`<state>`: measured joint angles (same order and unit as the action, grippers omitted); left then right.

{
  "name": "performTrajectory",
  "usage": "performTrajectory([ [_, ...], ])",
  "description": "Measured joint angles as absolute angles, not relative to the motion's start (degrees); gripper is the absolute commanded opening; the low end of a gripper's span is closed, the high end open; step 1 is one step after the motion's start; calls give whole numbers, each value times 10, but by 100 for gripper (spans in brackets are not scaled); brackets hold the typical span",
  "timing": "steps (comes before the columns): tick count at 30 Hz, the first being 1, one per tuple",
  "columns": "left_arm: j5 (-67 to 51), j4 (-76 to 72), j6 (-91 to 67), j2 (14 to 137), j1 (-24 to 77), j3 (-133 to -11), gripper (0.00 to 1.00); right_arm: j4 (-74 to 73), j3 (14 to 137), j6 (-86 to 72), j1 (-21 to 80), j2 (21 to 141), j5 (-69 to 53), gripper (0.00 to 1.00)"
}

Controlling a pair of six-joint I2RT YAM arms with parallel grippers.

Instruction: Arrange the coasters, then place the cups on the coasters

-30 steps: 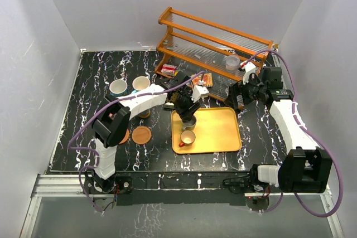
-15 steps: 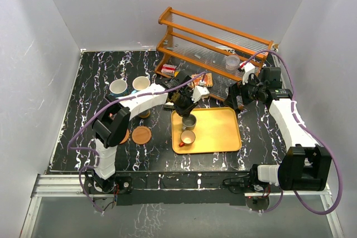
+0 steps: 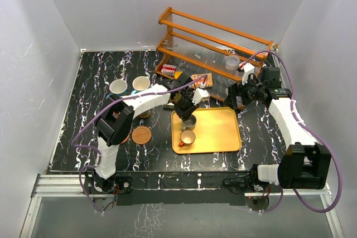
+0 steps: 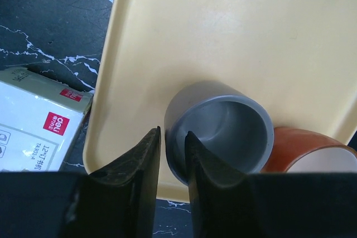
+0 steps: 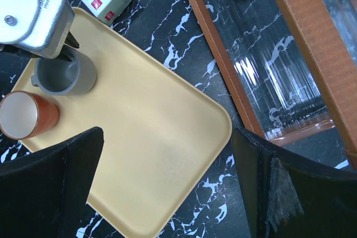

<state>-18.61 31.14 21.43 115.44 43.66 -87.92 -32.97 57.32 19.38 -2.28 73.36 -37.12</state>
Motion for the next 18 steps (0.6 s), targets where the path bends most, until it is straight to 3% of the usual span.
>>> performTrajectory([
  [9,-184,318,215,1159,437,-879,0,-330,573,194,-23,734,-372,98],
  [18,-171,343,238,1153,437,-881,0,-330,573,195,-23,734,-373,98],
])
